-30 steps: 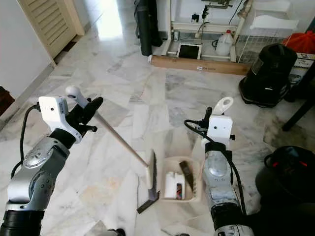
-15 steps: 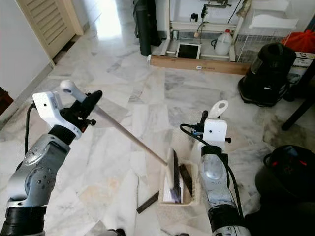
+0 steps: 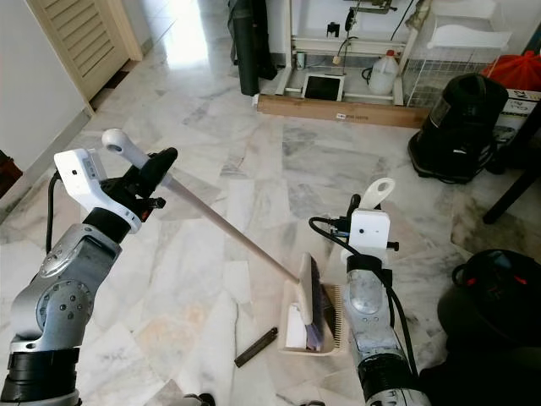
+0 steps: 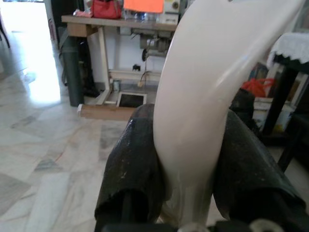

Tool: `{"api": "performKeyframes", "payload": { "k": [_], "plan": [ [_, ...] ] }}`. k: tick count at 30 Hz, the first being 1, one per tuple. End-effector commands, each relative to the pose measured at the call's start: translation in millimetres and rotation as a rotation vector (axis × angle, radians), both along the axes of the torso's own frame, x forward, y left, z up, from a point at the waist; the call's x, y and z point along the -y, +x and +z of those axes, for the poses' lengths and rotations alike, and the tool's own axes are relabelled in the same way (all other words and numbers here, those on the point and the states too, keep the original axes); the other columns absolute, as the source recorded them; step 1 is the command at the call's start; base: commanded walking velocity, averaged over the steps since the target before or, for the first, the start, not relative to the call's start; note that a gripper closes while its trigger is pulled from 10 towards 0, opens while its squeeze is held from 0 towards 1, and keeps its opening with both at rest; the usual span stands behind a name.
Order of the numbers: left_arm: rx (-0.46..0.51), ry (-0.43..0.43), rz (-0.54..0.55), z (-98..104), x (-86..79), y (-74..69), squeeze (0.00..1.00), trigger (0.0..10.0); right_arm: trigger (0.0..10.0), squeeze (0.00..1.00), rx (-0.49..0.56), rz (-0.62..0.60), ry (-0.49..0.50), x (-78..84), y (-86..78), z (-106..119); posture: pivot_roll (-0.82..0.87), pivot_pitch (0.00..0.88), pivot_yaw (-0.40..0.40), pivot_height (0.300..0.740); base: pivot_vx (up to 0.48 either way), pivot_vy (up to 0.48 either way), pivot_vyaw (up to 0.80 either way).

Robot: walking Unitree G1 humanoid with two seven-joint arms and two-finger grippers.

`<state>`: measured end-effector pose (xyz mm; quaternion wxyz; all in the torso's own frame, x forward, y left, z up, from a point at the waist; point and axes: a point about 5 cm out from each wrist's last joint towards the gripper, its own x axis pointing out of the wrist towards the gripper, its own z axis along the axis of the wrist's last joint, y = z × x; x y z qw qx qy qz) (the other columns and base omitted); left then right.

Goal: Sweep floor

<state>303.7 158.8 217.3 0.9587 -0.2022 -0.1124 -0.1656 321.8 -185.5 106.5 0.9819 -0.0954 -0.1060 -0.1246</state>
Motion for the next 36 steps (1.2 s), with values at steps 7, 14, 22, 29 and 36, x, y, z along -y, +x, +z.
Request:
{"api": "performKeyframes", "payload": {
  "k": [7, 14, 22, 29, 36],
  "plan": [
    [-0.005, -0.033, -0.02, 3.2, 8.0, 0.2, 0.0, 10.0, 10.0, 0.0, 0.065, 0.014, -0.007, -2.5, 2.2, 10.3, 0.09, 0.144, 0.055, 0.74, 0.0, 0.0, 0.0],
    [-0.055, -0.075, -0.019, -3.0, 9.2, 1.7, 0.0, 10.0, 10.0, 0.0, 0.062, 0.026, 0.01, -5.6, 2.4, 8.7, 0.09, 0.147, 0.056, 0.74, 0.0, 0.0, 0.0],
    [-0.146, 0.002, 0.037, -17.0, 11.2, 6.1, 0.0, 10.0, 10.0, 0.0, 0.072, 0.004, -0.007, -3.8, 2.8, 9.5, 0.09, 0.15, 0.056, 0.74, 0.0, 0.0, 0.0],
    [-0.189, 0.011, 0.026, -24.3, 16.0, 6.8, 0.0, 10.0, 10.0, 0.0, 0.075, 0.004, -0.004, -3.6, 3.0, 10.0, 0.09, 0.151, 0.055, 0.74, 0.0, 0.0, 0.0],
    [-0.2, -0.008, 0.004, -29.3, 20.0, 6.2, 0.0, 10.0, 10.0, 0.0, 0.081, 0.005, 0.001, -4.3, 3.8, 11.1, 0.09, 0.152, 0.055, 0.74, 0.0, 0.0, 0.0]
  ]
}}
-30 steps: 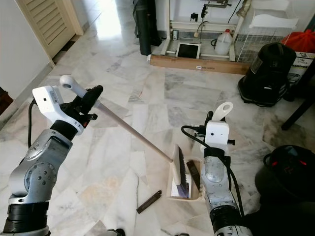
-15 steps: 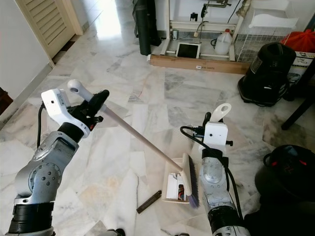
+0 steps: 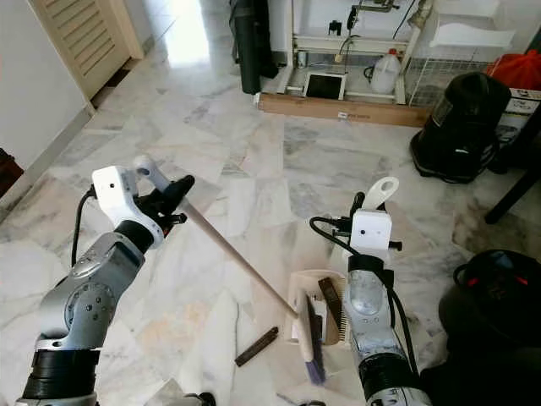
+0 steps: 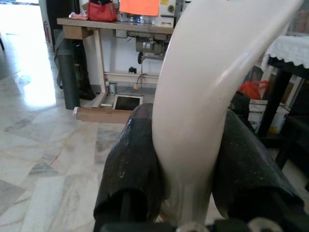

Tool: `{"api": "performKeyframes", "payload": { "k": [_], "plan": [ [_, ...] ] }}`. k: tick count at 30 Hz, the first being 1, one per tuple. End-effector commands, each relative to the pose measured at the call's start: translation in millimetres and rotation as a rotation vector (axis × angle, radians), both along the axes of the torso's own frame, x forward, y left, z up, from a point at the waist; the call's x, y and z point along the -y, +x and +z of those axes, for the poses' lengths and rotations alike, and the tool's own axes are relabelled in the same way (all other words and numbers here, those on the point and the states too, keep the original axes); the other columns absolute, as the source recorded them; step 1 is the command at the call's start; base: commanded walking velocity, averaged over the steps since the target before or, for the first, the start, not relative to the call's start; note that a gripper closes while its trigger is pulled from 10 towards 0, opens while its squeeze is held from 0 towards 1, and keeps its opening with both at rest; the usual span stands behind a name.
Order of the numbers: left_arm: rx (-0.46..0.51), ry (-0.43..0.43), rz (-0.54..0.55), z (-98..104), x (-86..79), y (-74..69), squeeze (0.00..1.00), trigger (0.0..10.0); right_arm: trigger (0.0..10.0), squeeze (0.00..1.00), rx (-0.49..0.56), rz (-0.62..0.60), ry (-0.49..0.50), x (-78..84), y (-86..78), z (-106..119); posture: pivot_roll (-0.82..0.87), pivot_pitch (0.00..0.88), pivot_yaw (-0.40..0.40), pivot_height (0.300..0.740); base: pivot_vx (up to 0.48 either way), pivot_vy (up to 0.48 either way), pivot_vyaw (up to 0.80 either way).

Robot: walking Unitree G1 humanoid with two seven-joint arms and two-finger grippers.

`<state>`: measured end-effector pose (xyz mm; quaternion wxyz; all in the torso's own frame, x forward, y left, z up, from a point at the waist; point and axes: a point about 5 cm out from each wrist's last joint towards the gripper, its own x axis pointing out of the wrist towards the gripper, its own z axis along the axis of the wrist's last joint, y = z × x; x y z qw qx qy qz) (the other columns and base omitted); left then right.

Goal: Sweep floor

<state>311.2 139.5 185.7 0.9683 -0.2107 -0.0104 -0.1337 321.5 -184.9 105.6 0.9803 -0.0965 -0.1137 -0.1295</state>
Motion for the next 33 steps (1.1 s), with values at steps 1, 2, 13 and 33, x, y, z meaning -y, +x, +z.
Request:
{"api": "performKeyframes", "payload": {
  "k": [1, 2, 13, 33],
  "plan": [
    [0.027, -0.047, -0.018, 4.3, 0.8, -1.7, 0.0, 10.0, 10.0, 0.0, 0.065, 0.015, 0.004, -3.7, 4.0, 12.1, 0.09, 0.153, 0.055, 0.74, 0.0, 0.0, 0.0],
    [0.037, -0.064, -0.022, 5.8, 1.0, -2.0, 0.0, 10.0, 10.0, 0.0, 0.065, 0.015, 0.004, -3.7, 4.1, 12.1, 0.09, 0.153, 0.055, 0.74, 0.0, 0.0, 0.0],
    [0.017, -0.041, -0.065, 2.4, 4.2, -2.5, 0.0, 10.0, 10.0, 0.0, 0.068, 0.018, 0.008, -4.0, 4.3, 12.8, 0.09, 0.152, 0.056, 0.74, 0.0, 0.0, 0.0],
    [-0.115, 0.352, 0.009, -29.7, -9.7, 0.8, 0.0, 10.0, 10.0, 0.0, 0.078, 0.009, 0.016, -0.7, 5.4, 15.8, 0.08, 0.148, 0.054, 0.74, 0.0, 0.0, 0.0]
  ]
}}
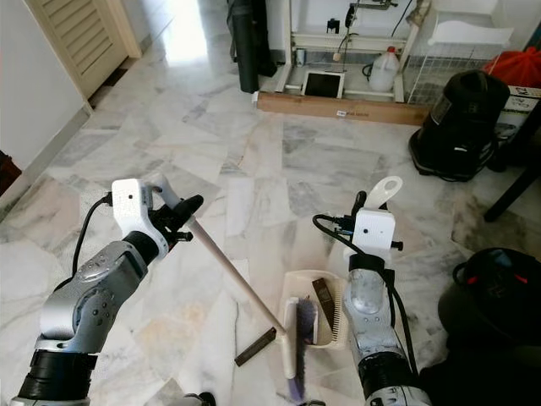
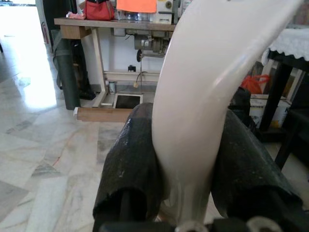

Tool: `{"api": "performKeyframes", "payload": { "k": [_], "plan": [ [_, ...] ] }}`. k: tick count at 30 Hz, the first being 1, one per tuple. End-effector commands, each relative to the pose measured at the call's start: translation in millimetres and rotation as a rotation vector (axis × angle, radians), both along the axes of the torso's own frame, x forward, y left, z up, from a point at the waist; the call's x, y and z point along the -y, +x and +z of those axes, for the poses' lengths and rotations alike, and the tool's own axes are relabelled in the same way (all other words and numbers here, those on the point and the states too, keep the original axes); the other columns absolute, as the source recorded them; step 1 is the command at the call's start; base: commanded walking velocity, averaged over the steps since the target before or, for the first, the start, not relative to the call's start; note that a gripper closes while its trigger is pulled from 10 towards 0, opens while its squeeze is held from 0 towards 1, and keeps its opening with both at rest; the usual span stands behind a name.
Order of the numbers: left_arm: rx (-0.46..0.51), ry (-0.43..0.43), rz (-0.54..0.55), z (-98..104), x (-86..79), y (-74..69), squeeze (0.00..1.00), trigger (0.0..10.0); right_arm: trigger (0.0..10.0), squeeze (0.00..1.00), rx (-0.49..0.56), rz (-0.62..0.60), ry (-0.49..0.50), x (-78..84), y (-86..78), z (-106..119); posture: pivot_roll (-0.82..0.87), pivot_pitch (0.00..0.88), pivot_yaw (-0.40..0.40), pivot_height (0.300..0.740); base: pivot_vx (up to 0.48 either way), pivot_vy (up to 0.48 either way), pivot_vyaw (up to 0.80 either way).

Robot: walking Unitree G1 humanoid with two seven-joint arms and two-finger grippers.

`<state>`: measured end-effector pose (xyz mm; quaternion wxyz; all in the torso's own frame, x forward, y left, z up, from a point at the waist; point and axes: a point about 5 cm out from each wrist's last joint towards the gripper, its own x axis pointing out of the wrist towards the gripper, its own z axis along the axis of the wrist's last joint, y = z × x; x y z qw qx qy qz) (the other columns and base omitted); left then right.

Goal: Sweep floor

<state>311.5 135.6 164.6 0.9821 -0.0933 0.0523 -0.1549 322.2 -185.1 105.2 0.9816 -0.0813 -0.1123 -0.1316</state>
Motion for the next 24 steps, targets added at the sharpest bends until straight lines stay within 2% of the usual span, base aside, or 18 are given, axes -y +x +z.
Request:
{"api": "performKeyframes", "payload": {
  "k": [1, 3, 5, 6, 9, 11, 13, 18, 19, 21, 22, 23, 24],
  "plan": [
    [-0.02, 0.097, 0.072, -8.3, -13.9, 0.6, 0.0, 10.0, 10.0, 0.0, 0.076, 0.009, -0.015, -0.9, 4.8, 16.2, 0.08, 0.148, 0.054, 0.74, 0.0, 0.0, 0.0],
    [0.003, 0.172, 0.089, -6.7, -17.1, 0.9, 0.0, 10.0, 10.0, 0.0, 0.077, 0.008, -0.016, -0.3, 4.8, 16.3, 0.08, 0.149, 0.053, 0.74, 0.0, 0.0, 0.0],
    [0.007, 0.182, 0.092, -6.3, -17.5, 1.0, 0.0, 10.0, 10.0, 0.0, 0.077, 0.008, -0.017, -0.2, 4.8, 16.4, 0.08, 0.149, 0.053, 0.74, 0.0, 0.0, 0.0],
    [0.027, 0.228, 0.107, -4.5, -20.1, 1.8, 0.0, 10.0, 10.0, 0.0, 0.077, 0.007, -0.018, 0.0, 4.7, 16.5, 0.08, 0.151, 0.053, 0.74, 0.0, 0.0, 0.0],
    [0.046, 0.231, 0.138, -1.5, -23.7, 2.9, 0.0, 10.0, 10.0, 0.0, 0.077, 0.008, -0.019, 0.2, 4.7, 16.6, 0.08, 0.151, 0.052, 0.74, 0.0, 0.0, 0.0],
    [0.073, 0.301, 0.144, 0.7, -25.7, 3.3, 0.0, 10.0, 10.0, 0.0, 0.077, 0.008, -0.019, 0.3, 4.6, 16.7, 0.08, 0.152, 0.052, 0.74, 0.0, 0.0, 0.0],
    [0.105, 0.304, 0.154, 4.3, -26.1, 3.7, 0.0, 10.0, 10.0, 0.0, 0.076, 0.008, -0.019, 0.2, 4.7, 16.5, 0.08, 0.151, 0.052, 0.74, 0.0, 0.0, 0.0],
    [0.219, 0.153, 0.196, 22.2, -27.4, 1.8, 0.0, 10.0, 10.0, 0.0, 0.073, 0.016, -0.015, -1.4, 4.9, 15.7, 0.08, 0.151, 0.052, 0.74, 0.0, 0.0, 0.0],
    [0.256, 0.184, 0.225, 23.7, -31.9, 0.4, 0.0, 10.0, 10.0, 0.0, 0.07, 0.029, -0.01, -3.2, 4.9, 15.1, 0.08, 0.151, 0.053, 0.74, 0.0, 0.0, 0.0],
    [0.27, 0.223, 0.235, 21.1, -34.7, -1.3, 0.0, 10.0, 10.0, 0.0, 0.065, 0.044, -0.013, -5.4, 4.9, 14.3, 0.08, 0.152, 0.054, 0.74, 0.0, 0.0, 0.0],
    [0.281, 0.27, 0.243, 15.0, -35.4, -3.9, 0.0, 10.0, 10.0, 0.0, 0.066, 0.06, -0.002, -7.8, 4.4, 14.0, 0.09, 0.152, 0.053, 0.74, 0.0, 0.0, 0.0],
    [0.281, 0.27, 0.243, 15.0, -35.4, -3.9, 0.0, 10.0, 10.0, 0.0, 0.066, 0.06, -0.002, -7.8, 4.4, 14.0, 0.09, 0.152, 0.053, 0.74, 0.0, 0.0, 0.0],
    [0.285, 0.321, 0.228, 9.5, -33.7, -6.1, 0.0, 10.0, 10.0, 0.0, 0.062, 0.057, 0.042, -8.7, 4.6, 13.4, 0.08, 0.152, 0.055, 0.74, 0.0, 0.0, 0.0]
  ]
}}
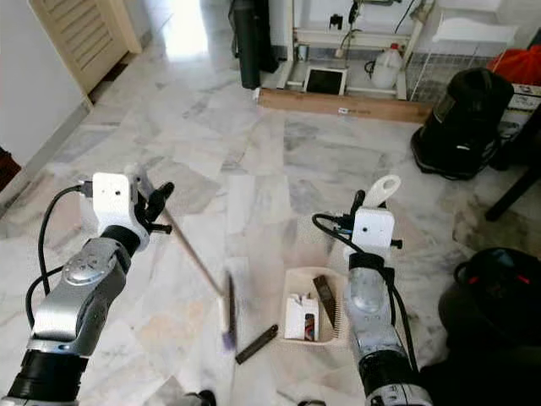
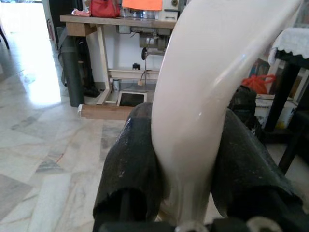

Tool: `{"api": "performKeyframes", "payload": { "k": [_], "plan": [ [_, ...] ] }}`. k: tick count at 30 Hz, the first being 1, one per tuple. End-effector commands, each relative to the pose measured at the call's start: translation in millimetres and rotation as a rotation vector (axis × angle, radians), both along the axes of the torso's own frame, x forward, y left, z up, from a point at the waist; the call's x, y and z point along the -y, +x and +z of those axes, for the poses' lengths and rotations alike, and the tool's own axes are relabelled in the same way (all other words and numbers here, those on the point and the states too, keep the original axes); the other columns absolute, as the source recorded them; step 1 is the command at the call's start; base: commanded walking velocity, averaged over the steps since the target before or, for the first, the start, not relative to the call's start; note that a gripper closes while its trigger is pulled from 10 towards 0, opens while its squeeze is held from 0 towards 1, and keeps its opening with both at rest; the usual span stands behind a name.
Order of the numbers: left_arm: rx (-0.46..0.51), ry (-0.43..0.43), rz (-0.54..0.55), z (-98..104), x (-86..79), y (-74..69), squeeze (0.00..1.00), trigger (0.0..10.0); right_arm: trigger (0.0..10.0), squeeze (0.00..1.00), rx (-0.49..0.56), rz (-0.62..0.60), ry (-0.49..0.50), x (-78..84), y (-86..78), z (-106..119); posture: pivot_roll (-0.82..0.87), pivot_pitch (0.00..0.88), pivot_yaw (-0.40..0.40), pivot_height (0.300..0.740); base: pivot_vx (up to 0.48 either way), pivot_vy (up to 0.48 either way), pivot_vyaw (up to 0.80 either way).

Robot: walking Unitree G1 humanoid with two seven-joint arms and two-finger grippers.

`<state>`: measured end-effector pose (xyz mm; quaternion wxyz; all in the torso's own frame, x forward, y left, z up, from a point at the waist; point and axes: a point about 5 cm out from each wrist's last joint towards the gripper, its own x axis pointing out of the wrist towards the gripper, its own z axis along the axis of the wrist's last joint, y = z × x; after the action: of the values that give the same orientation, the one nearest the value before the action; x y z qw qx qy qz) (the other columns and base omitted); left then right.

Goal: Sweep floor

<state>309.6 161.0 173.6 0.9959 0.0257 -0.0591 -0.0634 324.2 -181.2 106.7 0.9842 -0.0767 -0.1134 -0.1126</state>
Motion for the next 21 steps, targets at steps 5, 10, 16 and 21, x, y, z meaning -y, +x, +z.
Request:
{"api": "performKeyframes", "payload": {
  "k": [5, 10, 16, 21],
  "plan": [
    [0.062, 0.117, 0.04, -8.6, -2.0, -11.5, 0.0, 10.0, 10.0, 0.0, 0.064, 0.033, 0.132, -8.2, 2.9, 14.7, 0.08, 0.151, 0.054, 0.74, 0.0, 0.0, 0.0],
    [0.094, 0.141, 0.029, -15.0, 5.5, -16.8, 0.0, 10.0, 10.0, 0.0, 0.086, 0.096, 0.138, -14.7, 0.0, 19.5, 0.08, 0.145, 0.052, 0.74, 0.0, 0.0, 0.42],
    [0.114, 0.17, 0.033, -22.6, 7.3, -20.5, 0.0, 10.0, 10.0, 0.0, 0.081, 0.111, 0.151, -16.0, -3.1, 17.6, 0.08, 0.136, 0.053, 0.74, 0.0, 0.0, 0.8],
    [0.12, 0.168, 0.048, -27.3, 5.4, -22.8, 0.0, 10.0, 10.0, 0.0, 0.071, 0.12, 0.165, -16.2, -4.8, 17.0, 0.07, 0.124, 0.052, 0.74, 0.0, 0.0, 0.8]
  ]
}}
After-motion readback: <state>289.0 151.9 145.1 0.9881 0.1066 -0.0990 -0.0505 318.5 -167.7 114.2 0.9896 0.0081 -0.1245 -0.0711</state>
